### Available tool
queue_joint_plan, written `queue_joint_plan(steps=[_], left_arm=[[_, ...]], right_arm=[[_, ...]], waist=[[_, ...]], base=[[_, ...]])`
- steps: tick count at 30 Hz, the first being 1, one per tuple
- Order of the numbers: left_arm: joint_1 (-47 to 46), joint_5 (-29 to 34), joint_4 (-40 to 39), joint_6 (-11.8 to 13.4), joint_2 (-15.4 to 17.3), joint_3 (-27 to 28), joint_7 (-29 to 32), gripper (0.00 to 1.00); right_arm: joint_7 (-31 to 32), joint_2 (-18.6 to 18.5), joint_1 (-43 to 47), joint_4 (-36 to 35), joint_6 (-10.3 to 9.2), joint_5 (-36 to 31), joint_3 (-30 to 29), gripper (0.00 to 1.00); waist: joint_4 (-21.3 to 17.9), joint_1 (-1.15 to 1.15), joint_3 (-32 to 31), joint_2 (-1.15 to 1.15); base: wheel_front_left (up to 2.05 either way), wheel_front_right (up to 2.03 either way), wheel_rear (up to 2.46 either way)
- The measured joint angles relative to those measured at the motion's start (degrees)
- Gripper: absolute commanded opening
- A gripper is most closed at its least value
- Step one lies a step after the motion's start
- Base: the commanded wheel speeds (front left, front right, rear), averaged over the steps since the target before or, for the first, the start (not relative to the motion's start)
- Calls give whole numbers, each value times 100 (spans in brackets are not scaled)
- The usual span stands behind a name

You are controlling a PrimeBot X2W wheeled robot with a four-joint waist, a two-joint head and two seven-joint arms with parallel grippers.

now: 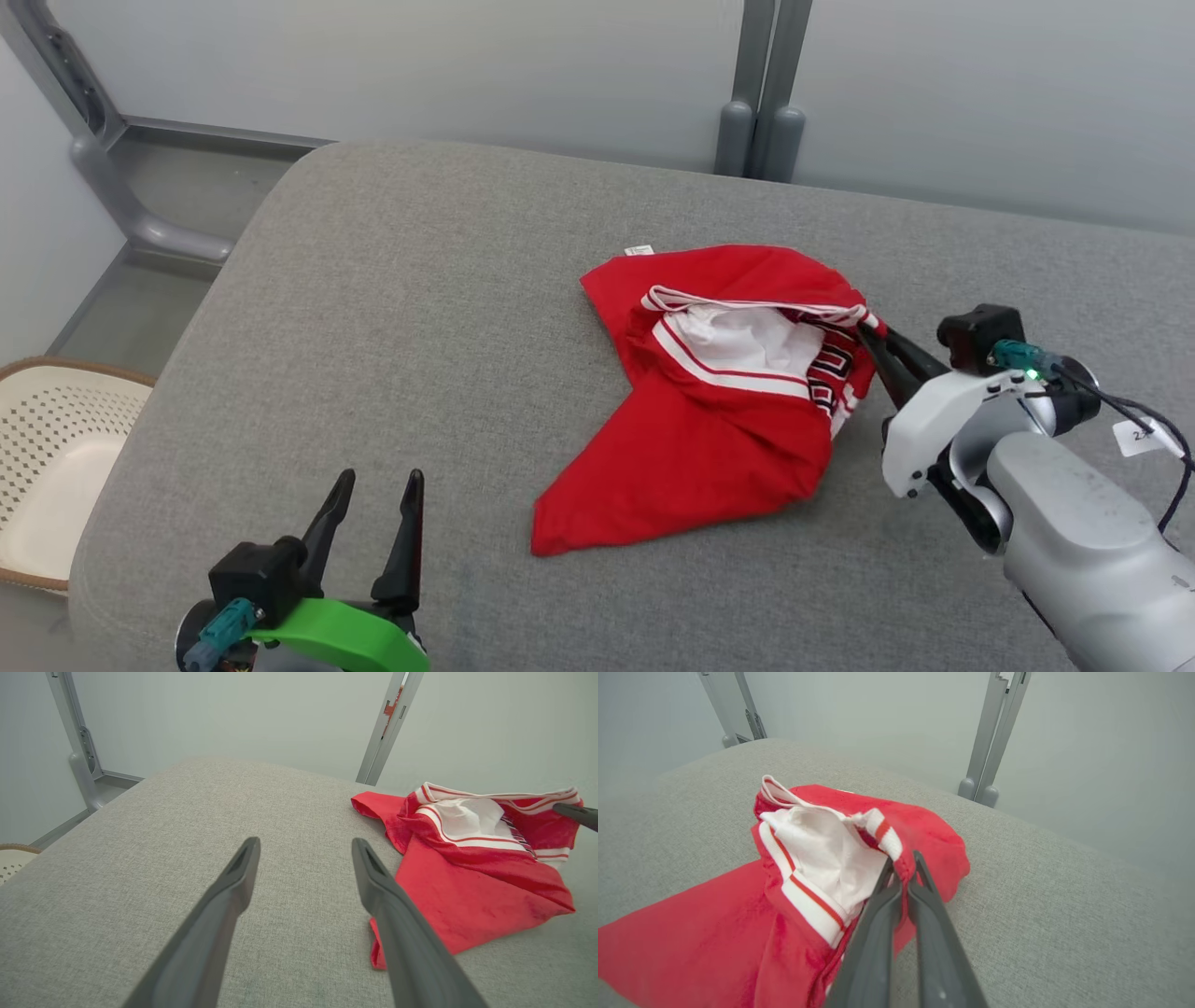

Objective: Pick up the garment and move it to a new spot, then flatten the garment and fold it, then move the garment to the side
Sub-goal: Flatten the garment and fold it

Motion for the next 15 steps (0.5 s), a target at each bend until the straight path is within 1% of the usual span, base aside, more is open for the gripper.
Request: queue_joint_plan(steps=[3,7,10,15], left_arm=[[53,-20,8,1,11,-10,5,100],[114,-37,-2,21,34,-23,15,100],[164,-45,-40,49,58,-20,33,100],[225,-75,-74,59,58,-30,37,100]], right_arm=[[-1,-107,-30,-308,0,196,-109,0],[207,-297,-6,-896,0,495,-177,0],[434,-508,54,-1385,0,689,-307,0],[944,-889,383,-2169,0,854,-724,0]], waist=[[-66,0,-81,0],[-177,0,-219,0],[-293,0,-309,0],[-520,0,-401,0]], base=[[0,0,0],[0,0,0],[0,0,0],[0,0,0]])
